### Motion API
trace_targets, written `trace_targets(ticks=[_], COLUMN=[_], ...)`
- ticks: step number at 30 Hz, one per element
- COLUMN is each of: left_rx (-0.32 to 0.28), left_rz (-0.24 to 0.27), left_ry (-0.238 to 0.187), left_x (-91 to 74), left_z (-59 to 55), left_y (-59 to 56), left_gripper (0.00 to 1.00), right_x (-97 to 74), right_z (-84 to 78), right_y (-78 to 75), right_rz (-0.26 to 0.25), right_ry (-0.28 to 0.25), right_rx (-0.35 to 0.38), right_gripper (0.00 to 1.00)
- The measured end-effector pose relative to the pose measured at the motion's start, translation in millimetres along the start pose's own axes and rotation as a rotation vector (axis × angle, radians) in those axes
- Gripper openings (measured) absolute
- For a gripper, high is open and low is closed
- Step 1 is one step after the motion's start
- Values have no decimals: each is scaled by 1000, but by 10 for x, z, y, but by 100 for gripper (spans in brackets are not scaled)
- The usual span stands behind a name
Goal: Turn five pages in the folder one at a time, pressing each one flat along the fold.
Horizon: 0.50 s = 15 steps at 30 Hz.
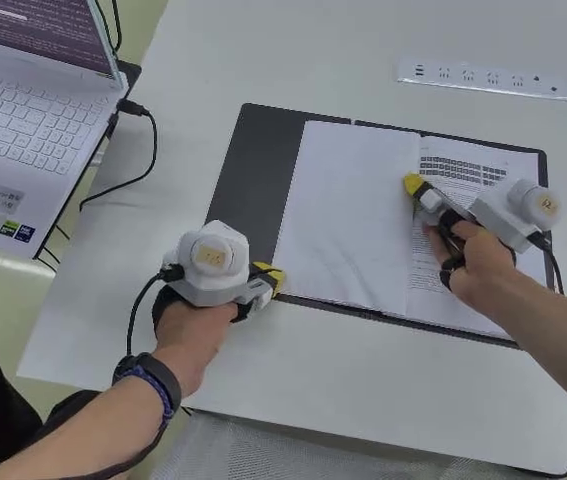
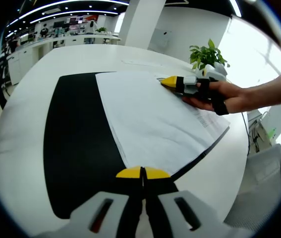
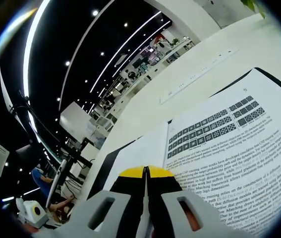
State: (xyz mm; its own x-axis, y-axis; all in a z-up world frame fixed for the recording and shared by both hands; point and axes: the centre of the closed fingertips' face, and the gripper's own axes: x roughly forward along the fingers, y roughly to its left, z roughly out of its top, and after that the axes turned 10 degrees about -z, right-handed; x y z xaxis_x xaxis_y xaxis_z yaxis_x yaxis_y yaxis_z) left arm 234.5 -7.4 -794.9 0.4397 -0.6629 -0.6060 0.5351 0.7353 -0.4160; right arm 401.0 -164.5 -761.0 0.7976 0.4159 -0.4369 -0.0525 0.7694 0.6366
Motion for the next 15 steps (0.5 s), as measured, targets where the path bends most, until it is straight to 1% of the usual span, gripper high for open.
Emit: trace_targets(ticks=[8,15], left_rx=[-1,2], left_rz=[0,2], left_ry=[6,7], left_x=[-3,-14], left_z=[-13,-9], left_y=[-2,-9], left_gripper=[0,0], right_x=[101,180], right_z=[77,135], right_y=[-41,-33], right_rz=[-11,-23], right_ry=[-21,-35], right_rx=[31,30], right_gripper=[0,0])
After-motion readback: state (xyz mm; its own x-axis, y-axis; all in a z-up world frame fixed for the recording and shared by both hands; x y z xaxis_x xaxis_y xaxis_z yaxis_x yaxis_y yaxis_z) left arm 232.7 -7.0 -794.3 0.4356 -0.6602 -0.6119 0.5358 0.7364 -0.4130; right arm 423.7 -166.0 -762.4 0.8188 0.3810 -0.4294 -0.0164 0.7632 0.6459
